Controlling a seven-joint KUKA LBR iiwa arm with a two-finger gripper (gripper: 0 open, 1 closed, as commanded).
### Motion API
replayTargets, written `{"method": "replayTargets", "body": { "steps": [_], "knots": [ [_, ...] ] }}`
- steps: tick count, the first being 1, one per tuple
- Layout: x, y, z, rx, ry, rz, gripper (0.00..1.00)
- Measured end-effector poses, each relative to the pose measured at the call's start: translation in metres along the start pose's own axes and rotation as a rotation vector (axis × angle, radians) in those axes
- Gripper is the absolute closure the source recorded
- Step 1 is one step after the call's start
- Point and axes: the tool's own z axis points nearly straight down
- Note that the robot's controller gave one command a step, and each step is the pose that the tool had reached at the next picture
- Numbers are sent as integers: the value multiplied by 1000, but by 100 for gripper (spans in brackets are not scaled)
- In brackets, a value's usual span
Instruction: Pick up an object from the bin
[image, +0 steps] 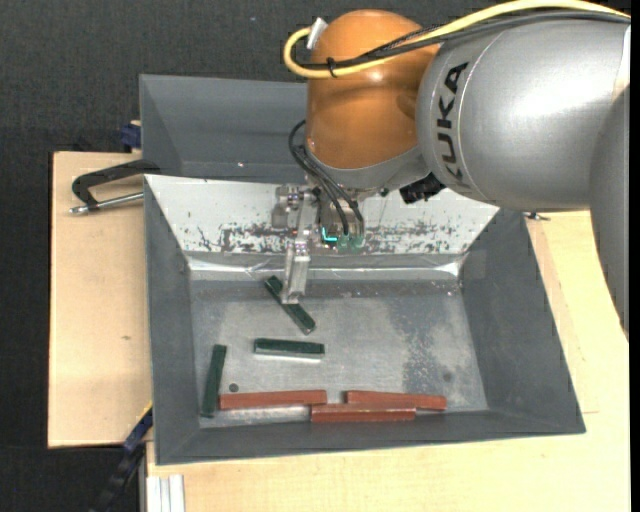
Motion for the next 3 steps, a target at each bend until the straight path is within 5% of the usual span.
{"method": "replayTargets", "body": {
  "steps": [1,2,3],
  "knots": [
    [-2,-1,-5,-1,-9,3,0],
    [9,-20,66,-2,-11,85,0],
    [38,-49,77,0,-2,224,0]
  ]
}}
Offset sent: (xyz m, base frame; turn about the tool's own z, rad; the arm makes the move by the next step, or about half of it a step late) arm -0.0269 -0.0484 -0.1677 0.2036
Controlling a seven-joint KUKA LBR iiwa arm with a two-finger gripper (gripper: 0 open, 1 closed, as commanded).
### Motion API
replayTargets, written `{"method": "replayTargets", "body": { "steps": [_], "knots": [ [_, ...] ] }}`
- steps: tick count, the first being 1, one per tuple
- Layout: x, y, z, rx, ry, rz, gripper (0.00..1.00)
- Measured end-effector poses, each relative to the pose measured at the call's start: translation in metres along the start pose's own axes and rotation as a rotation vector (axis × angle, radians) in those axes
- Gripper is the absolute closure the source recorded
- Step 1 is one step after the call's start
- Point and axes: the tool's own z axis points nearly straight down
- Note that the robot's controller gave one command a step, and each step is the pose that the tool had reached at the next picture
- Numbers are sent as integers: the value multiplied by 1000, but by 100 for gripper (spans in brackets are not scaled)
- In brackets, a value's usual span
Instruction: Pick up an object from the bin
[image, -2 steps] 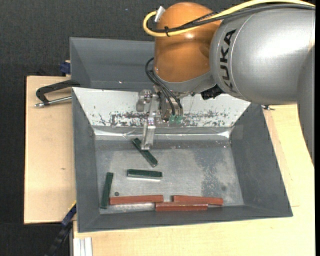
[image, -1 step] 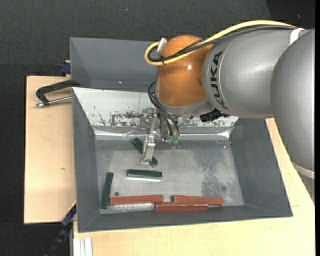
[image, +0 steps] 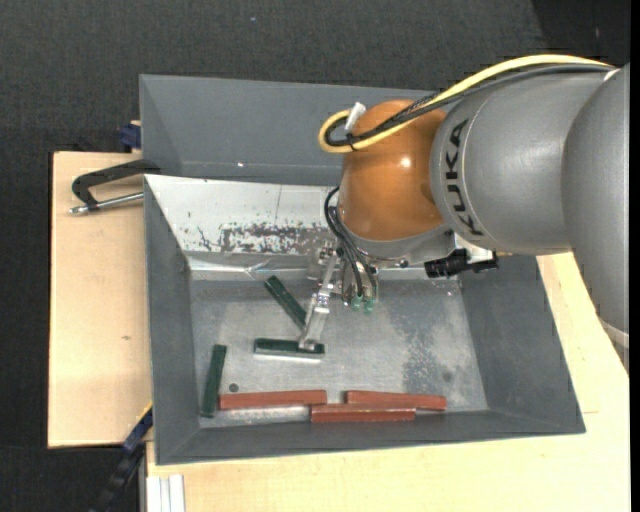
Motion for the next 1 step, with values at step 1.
{"method": "replayTargets", "body": {
  "steps": [1],
  "knots": [
    [-18,3,11,-5,-9,103,0]
  ]
}}
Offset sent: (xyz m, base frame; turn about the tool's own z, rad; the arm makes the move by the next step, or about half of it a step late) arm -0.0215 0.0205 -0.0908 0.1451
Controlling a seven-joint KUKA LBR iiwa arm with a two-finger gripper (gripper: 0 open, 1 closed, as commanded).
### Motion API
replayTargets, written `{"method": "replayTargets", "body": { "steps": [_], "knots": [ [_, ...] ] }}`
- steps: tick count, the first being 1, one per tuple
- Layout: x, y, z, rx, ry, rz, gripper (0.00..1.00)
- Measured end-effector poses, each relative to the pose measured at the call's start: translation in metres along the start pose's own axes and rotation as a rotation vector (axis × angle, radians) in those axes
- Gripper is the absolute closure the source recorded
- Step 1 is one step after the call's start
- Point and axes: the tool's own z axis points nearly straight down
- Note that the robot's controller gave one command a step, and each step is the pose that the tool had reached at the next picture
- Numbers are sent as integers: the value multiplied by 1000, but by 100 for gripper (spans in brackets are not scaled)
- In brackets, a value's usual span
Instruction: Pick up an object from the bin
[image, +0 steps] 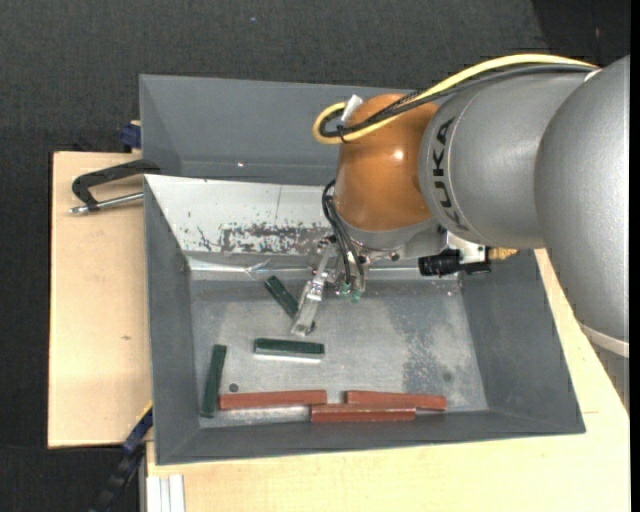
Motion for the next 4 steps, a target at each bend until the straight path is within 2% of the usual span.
{"method": "replayTargets", "body": {
  "steps": [1,2,4],
  "knots": [
    [37,7,71,1,0,40,0],
    [8,10,75,-4,-1,251,100],
    [8,11,74,-3,0,251,100]
  ]
}}
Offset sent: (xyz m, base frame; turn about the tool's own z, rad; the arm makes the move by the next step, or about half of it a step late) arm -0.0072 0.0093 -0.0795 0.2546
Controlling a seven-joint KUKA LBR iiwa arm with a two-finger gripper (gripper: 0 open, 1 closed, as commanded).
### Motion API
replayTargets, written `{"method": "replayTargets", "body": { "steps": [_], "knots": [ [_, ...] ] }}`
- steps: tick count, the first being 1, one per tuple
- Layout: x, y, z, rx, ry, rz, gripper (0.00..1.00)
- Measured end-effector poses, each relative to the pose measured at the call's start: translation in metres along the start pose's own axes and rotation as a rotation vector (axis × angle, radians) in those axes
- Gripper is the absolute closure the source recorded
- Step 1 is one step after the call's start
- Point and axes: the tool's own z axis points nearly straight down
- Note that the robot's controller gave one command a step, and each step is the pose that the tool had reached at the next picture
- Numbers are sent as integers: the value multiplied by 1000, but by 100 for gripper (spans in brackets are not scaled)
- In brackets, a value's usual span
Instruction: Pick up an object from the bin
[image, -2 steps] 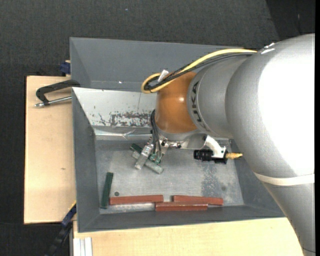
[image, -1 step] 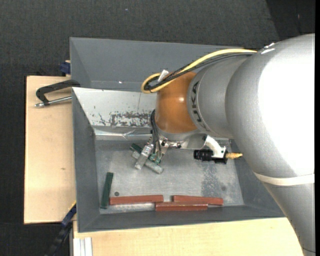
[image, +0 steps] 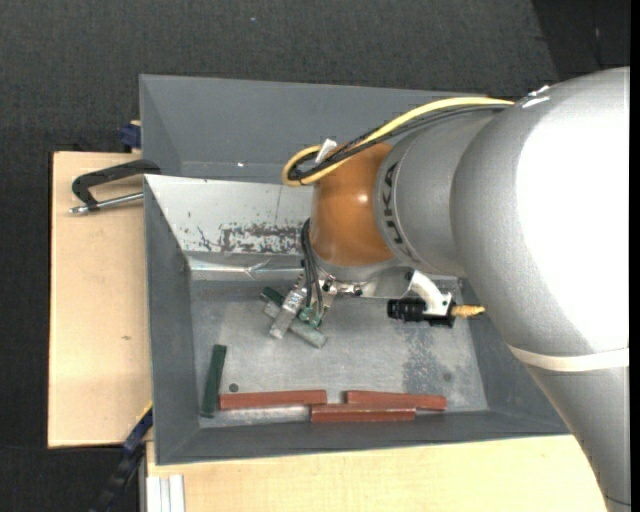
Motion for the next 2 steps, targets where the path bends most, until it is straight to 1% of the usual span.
{"method": "replayTargets", "body": {
  "steps": [2],
  "knots": [
    [0,1,-10,1,-1,-1,100]
  ]
}}
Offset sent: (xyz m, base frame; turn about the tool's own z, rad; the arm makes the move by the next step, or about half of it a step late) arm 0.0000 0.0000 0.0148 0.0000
